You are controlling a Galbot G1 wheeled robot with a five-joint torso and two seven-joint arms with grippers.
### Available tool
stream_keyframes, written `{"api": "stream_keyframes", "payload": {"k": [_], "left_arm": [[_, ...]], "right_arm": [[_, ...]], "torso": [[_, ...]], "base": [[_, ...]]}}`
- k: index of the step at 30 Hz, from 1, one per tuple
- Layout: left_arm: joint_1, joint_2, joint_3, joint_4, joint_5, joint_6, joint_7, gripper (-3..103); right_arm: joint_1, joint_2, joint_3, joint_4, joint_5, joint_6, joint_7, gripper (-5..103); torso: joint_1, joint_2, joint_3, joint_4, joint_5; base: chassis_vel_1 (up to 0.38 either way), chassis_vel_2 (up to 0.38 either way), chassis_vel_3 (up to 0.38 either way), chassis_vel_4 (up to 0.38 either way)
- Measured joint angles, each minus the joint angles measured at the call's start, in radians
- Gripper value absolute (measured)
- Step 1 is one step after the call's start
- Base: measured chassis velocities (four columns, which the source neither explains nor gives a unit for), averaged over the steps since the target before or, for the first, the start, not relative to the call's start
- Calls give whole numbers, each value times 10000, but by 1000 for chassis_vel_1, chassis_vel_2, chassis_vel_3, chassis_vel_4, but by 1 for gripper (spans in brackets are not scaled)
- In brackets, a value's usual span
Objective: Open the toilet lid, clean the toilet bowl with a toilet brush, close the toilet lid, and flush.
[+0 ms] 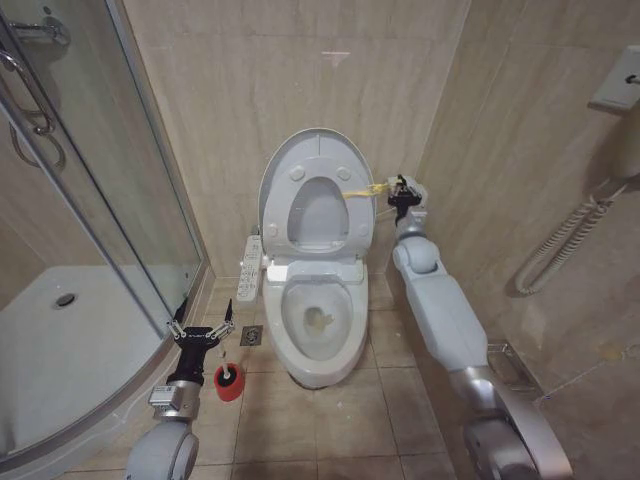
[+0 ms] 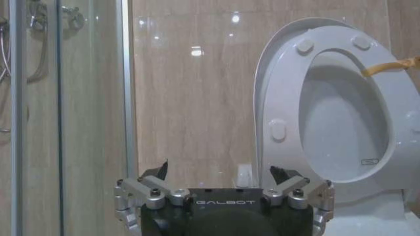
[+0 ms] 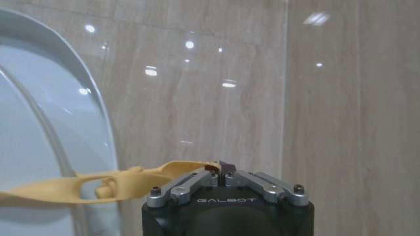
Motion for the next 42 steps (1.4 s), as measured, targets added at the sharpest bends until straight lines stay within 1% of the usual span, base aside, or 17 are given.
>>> {"api": "stream_keyframes", "payload": {"k": [11,13,14,18,21,24,31,40,42], "left_arm": [[0,0,0,0,0,0,0,100],[0,0,1,0,0,0,0,100],[0,0,0,0,0,0,0,100],[0,0,0,0,0,0,0,100],[0,0,0,0,0,0,0,100],[0,0,0,0,0,0,0,100],[0,0,0,0,0,0,0,100],[0,0,0,0,0,0,0,100],[0,0,0,0,0,0,0,100]], "right_arm": [[510,471,-388,-292,-8,-196,-34,1],[512,550,-427,-292,-17,-209,-40,1],[498,577,-440,-269,-26,-215,-41,1],[355,576,-447,-90,-41,-220,-41,1],[110,405,-419,144,-44,-221,-44,1],[15,278,-390,211,-42,-218,-48,1],[151,71,-332,184,-25,-211,-24,1],[-256,-285,-327,558,39,-232,-27,1],[-272,-292,-318,490,38,-211,-27,1]], "torso": [[0,0,-1,2,-1],[0,0,-1,5,0],[1,0,0,11,1],[0,0,-1,7,0],[0,0,-1,10,0],[0,0,0,7,1],[0,0,-1,12,0],[0,0,-1,5,2],[0,0,-1,8,1]], "base": [[0,0,0,0],[0,0,0,0],[0,0,0,0],[0,0,0,0],[0,0,0,0],[0,0,0,0],[0,0,0,0],[0,0,0,0],[0,0,0,0]]}}
